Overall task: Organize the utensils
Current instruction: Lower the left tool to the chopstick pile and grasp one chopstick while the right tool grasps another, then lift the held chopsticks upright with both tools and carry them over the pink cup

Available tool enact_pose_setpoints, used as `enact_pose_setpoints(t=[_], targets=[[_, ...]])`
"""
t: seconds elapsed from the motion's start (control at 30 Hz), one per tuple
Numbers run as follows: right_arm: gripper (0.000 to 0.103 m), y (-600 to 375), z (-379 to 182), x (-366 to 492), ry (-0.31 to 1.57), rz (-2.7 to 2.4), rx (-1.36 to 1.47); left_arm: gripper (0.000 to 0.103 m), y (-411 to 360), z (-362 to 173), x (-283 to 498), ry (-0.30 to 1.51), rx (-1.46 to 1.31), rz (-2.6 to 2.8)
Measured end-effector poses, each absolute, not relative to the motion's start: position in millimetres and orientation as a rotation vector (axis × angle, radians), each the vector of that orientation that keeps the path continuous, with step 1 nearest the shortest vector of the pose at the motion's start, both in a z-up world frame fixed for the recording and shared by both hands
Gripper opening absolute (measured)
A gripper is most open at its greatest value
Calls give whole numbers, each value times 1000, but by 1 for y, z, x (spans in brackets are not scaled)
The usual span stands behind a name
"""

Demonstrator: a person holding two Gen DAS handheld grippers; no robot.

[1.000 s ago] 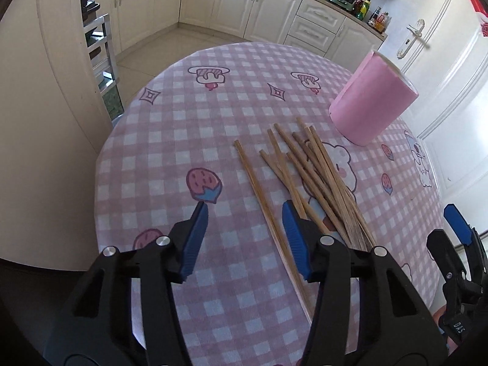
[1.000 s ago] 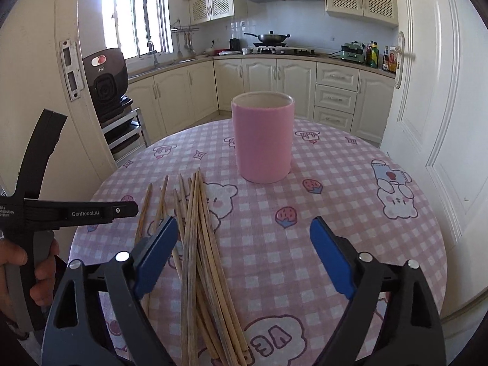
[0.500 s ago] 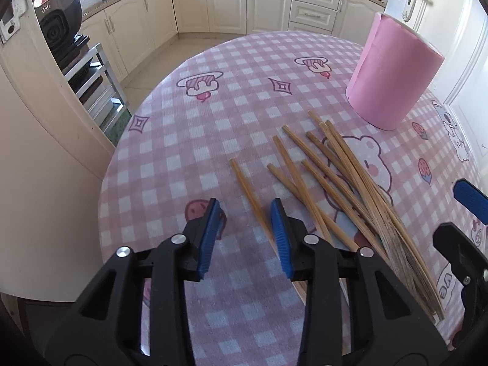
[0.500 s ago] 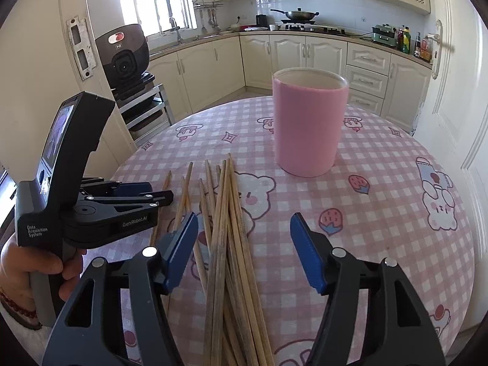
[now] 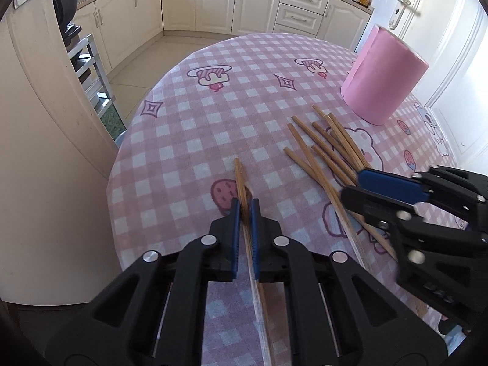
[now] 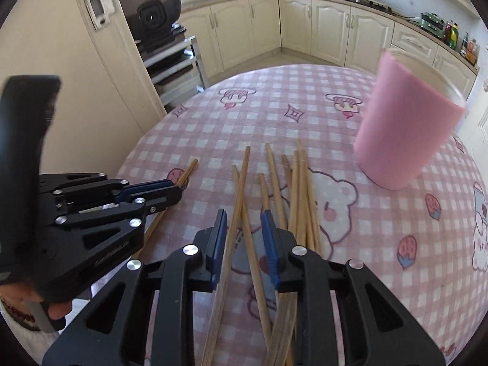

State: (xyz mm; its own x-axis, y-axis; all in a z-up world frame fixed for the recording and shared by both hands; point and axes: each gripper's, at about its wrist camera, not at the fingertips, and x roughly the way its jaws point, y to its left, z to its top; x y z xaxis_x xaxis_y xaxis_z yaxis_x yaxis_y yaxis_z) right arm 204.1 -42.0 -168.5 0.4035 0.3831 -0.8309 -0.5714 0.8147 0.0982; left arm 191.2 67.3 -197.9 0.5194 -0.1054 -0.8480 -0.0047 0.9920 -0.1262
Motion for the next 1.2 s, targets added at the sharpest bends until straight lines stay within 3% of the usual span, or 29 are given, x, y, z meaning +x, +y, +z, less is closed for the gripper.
enact_pose_setpoints(t=[0.17, 0.53, 1.2], targets=[[8, -29, -178, 221, 1032, 600, -239, 7, 69, -198, 191, 1026, -132, -69], [5, -36, -158, 219, 1000, 648, -141, 6, 70, -181, 188, 989, -179, -118], [5, -124, -35, 187, 719, 686, 35, 5, 12, -27, 161, 636, -116, -291]])
